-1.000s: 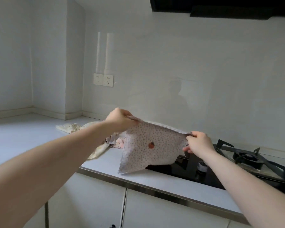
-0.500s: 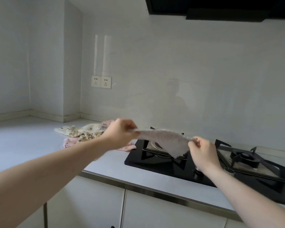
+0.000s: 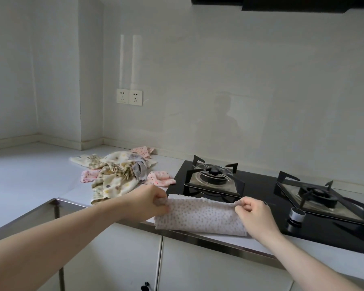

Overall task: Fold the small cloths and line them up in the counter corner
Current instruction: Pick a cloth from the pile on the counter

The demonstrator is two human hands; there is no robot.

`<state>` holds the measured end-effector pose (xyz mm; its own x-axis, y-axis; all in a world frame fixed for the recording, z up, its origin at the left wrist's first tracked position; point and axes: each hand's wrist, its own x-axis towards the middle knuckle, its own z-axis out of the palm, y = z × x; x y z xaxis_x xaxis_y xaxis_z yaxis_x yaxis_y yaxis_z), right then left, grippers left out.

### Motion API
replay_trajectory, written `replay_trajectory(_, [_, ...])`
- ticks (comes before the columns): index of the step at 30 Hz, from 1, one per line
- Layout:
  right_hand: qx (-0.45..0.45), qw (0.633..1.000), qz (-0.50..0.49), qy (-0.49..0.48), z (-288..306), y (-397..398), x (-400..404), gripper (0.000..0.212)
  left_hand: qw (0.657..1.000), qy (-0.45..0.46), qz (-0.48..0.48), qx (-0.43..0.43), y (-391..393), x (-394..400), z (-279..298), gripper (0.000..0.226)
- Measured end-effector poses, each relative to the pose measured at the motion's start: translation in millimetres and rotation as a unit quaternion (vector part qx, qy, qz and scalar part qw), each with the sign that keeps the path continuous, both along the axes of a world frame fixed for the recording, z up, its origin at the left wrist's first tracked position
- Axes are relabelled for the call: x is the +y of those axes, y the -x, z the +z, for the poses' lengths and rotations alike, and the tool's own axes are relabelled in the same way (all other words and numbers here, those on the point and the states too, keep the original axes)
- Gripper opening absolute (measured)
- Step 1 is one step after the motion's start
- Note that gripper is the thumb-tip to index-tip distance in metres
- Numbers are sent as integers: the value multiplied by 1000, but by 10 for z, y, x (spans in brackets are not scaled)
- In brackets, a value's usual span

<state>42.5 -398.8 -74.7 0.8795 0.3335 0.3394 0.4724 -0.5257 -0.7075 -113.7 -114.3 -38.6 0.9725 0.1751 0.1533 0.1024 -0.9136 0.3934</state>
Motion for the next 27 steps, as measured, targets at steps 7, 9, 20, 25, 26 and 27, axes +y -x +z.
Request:
replay_trajectory(7, [-22,997,-79,1,-9,-235,199,9,993,67,42,-89,-471,54,-97,21])
replay_trajectory(9, [-33,994,-98,22,-39,-277,228,14,988,99,58,-102,-620,97,-160,10])
replay_trajectory(20, [-90,981,-146,94,-282,-352,169,34,982,93,117,-112,-941,137,-525,41])
replay_trajectory(25, [-112,977,-141,116,-323,-343,176,45,981,63,126,-131,-927,136,-716,43])
replay_trajectory(26, [-112,975,-144,124,-321,-343,181,46,982,59,126,-129,-926,129,-718,44])
replay_trajectory(27, [-112,973,-149,132,-313,-335,186,46,983,55,125,-122,-923,118,-711,45])
